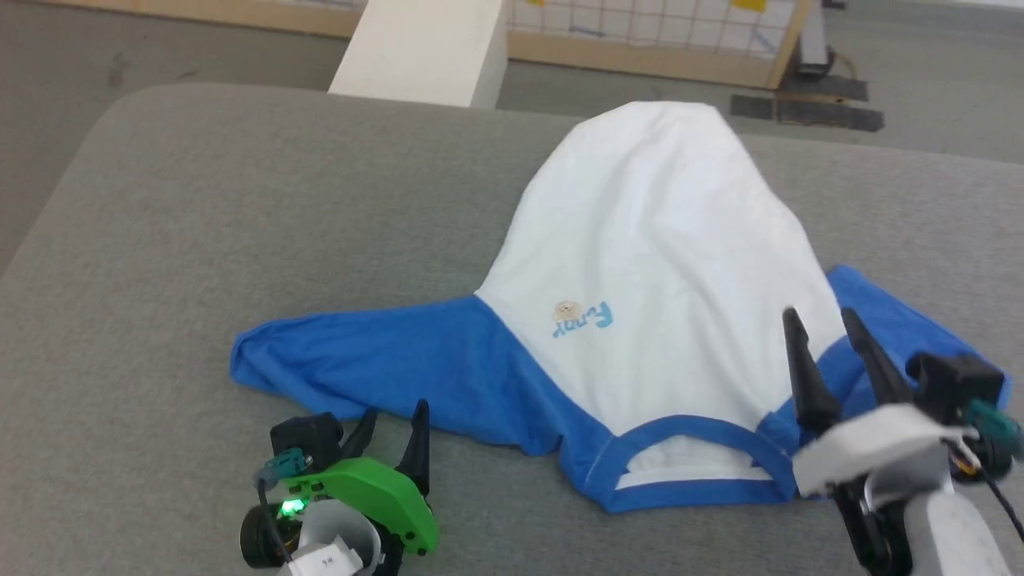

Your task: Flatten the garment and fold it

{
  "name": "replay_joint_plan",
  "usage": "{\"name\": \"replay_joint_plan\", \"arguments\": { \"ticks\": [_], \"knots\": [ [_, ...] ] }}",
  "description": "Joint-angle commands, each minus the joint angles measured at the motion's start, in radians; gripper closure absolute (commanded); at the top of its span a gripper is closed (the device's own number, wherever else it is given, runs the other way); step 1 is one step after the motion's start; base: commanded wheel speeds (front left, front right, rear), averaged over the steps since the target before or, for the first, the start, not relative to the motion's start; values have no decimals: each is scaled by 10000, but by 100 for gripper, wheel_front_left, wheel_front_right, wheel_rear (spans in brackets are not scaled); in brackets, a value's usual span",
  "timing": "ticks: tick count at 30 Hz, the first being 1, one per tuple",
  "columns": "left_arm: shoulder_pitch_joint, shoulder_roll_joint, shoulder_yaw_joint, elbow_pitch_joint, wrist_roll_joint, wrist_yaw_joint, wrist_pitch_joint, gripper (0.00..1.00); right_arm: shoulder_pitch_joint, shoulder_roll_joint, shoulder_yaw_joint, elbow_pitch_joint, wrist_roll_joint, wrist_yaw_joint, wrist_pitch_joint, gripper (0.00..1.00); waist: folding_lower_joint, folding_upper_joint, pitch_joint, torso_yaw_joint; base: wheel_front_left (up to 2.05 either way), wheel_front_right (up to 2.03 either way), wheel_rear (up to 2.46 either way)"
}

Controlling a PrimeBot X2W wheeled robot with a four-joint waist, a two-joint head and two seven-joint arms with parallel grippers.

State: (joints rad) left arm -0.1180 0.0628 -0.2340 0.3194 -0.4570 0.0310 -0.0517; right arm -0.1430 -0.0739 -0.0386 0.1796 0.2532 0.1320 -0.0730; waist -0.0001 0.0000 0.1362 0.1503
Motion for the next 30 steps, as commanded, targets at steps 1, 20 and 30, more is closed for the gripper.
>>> {"name": "replay_joint_plan", "arguments": {
  "ticks": [1, 20, 30],
  "knots": [
    [60, -6, 29, -46, -154, 145, 226, 0, 322, 77, -102, -379, -96, -13, 111, 0, 1, 0, -333, -456, 0, 0, 0],
    [-945, 802, 796, 1265, -744, 1562, 2700, 100, 1610, 235, 380, -1940, 357, -13, 725, 0, 1, 0, 136, -1597, 0, 0, 0],
    [-1327, 2527, 1777, 1792, -421, 1784, 1657, 100, 1711, 236, 43, -1874, 155, -13, 997, 0, 1, 0, 133, -1671, 0, 0, 0]
  ]
}}
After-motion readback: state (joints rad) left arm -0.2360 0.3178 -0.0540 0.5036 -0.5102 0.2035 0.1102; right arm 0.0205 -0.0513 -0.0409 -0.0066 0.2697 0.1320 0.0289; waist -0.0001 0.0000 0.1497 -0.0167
